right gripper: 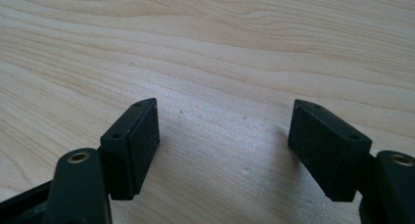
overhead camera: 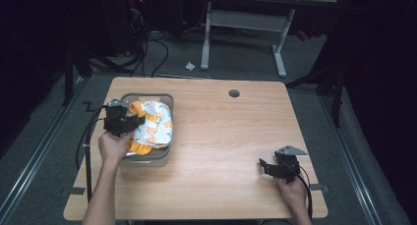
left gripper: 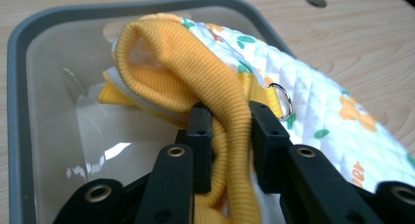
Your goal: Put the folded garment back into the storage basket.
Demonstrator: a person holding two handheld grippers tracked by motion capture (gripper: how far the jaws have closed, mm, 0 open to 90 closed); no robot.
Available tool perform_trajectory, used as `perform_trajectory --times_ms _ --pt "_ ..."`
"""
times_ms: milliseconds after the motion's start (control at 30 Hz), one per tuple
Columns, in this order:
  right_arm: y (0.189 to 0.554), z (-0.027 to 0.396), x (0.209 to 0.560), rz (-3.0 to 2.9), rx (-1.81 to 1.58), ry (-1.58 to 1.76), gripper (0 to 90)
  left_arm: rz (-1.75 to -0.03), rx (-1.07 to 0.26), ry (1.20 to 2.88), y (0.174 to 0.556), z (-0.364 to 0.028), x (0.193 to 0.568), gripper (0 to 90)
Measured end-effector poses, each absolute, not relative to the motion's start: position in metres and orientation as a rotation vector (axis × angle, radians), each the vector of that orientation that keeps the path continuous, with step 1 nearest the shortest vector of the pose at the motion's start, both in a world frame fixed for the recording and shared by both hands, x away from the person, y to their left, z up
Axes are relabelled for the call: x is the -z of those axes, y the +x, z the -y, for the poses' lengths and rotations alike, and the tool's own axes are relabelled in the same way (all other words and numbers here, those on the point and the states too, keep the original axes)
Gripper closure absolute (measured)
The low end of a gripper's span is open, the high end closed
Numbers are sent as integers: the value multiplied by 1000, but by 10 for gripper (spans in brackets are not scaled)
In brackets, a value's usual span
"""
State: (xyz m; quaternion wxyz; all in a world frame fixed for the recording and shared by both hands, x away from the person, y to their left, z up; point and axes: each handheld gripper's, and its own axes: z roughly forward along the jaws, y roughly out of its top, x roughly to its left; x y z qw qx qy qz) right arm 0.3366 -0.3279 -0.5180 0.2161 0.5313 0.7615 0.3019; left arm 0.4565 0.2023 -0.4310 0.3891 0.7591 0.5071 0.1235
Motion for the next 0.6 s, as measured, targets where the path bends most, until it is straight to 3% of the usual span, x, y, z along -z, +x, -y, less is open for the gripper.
perform_trajectory --times_ms 400,600 --pt "337 328 518 -2109 -836 1474 277 -1357 -360 2046 464 -192 446 720" --pt "337 328 518 -2108 -836 1476 277 -1414 -364 2047 465 -191 447 595"
